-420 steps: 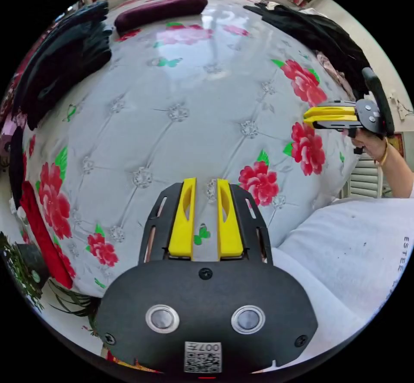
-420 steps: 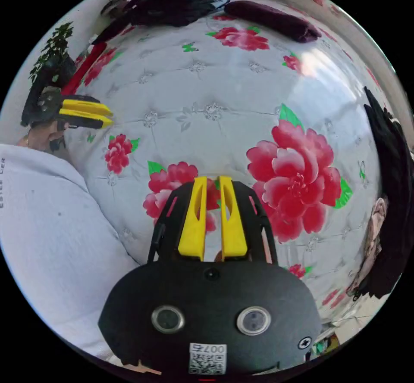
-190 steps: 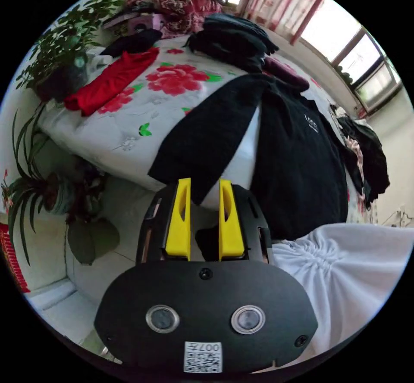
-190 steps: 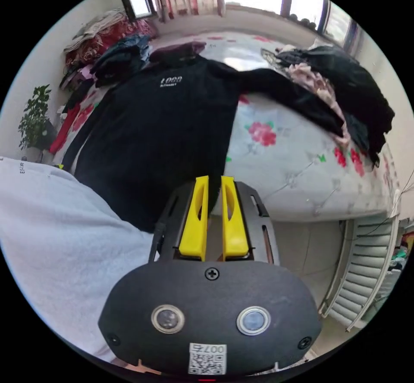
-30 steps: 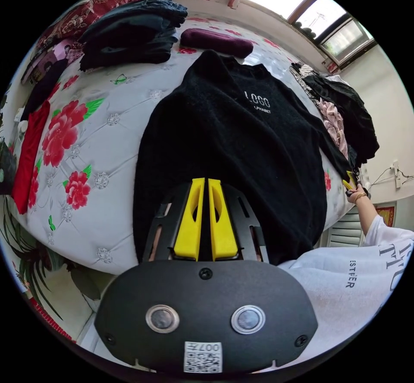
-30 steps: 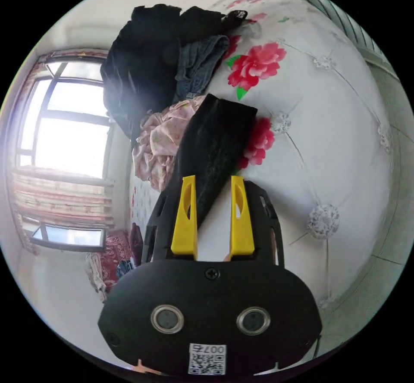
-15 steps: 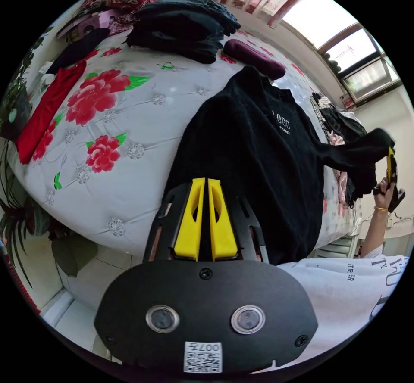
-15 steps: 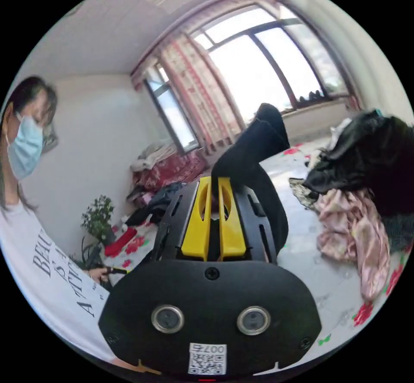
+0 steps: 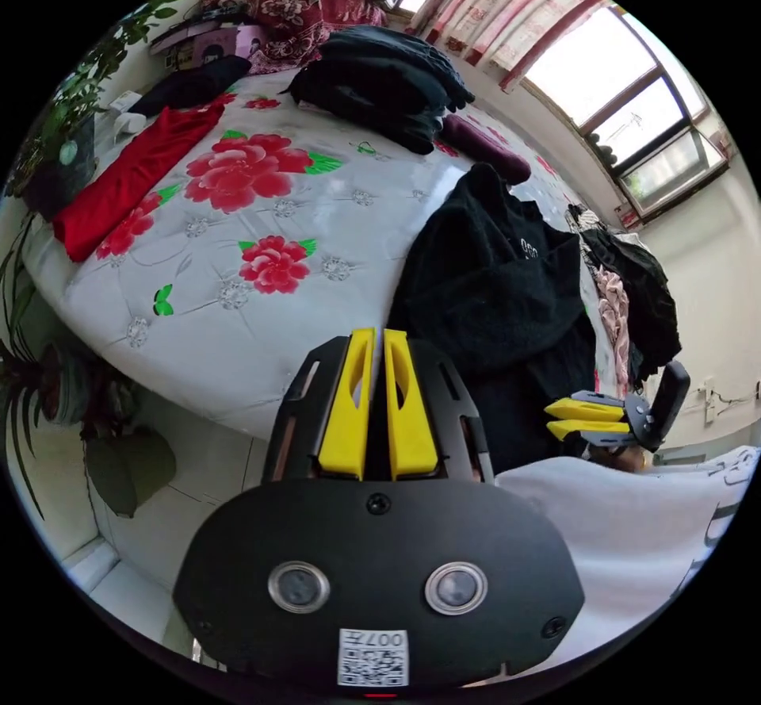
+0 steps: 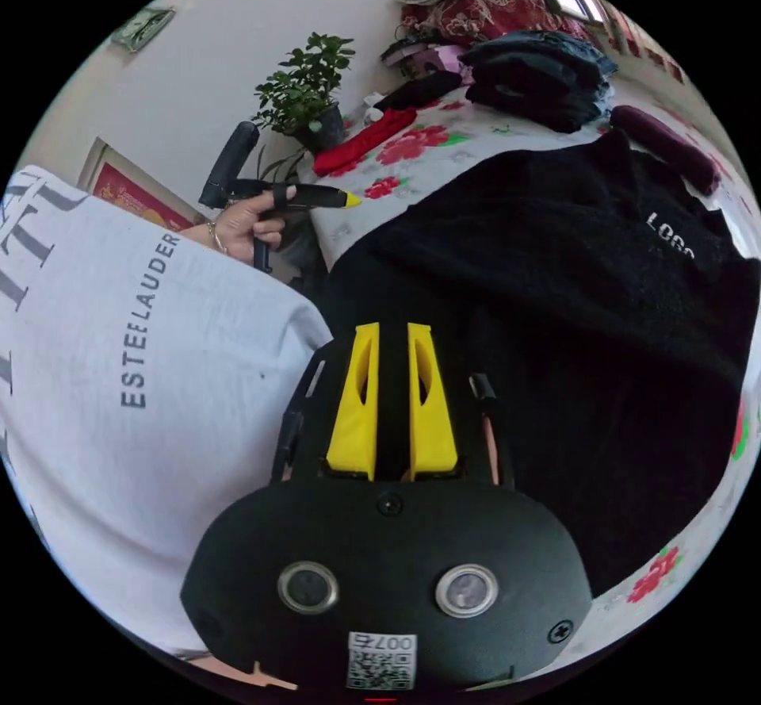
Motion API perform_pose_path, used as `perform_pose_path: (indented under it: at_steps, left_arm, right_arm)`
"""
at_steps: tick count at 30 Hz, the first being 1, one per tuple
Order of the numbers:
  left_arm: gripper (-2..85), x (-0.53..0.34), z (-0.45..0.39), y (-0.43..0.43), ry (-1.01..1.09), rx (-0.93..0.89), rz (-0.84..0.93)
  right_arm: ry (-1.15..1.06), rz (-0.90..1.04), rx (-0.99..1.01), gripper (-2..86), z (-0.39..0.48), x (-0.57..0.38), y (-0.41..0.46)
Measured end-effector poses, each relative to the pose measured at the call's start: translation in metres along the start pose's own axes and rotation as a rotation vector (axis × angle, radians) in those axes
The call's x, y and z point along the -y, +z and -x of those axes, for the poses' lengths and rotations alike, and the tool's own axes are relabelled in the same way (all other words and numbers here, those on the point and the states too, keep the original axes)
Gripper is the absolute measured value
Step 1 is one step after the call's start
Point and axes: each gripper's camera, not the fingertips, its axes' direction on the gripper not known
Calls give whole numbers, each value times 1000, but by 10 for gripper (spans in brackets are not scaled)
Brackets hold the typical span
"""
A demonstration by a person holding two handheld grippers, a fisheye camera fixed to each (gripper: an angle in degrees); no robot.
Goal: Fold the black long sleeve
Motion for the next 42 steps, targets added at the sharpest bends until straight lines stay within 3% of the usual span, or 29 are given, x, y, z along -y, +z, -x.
perform_pose_path:
  at_steps: [3,11,15,19,22,27,29,33,35,38,42]
  left_arm:
    - [38,-4,-7,-1,76,-9,10]
    - [86,-75,12,17,180,43,244]
    - [78,-89,-2,33,321,82,317]
    - [43,-72,-32,77,434,-7,497]
    - [8,-65,-41,88,550,15,590]
    - [-6,-26,-12,43,454,-241,498]
    - [-7,8,9,8,370,-495,372]
    - [-5,67,26,-16,320,-663,199]
    - [-2,116,43,-13,172,-766,47]
    - [24,160,53,20,-44,-699,-49]
    - [78,174,41,33,-38,-490,-88]
  right_arm:
    - [106,-69,-88,57,-12,-15,-23]
    - [805,-181,-286,85,-63,-181,-83]
    - [879,-93,-281,93,-60,-222,-67]
    - [861,-28,-68,88,-81,-219,-25]
    - [804,19,-30,54,-94,-203,-10]
    - [667,-12,16,11,-98,-189,-48]
    - [610,-144,58,7,-101,-186,-95]
    - [515,-368,99,7,-115,-170,-167]
    - [515,-593,112,13,-141,-158,-215]
    - [641,-745,61,32,-187,-142,-244]
    - [781,-651,-121,52,-220,-132,-245]
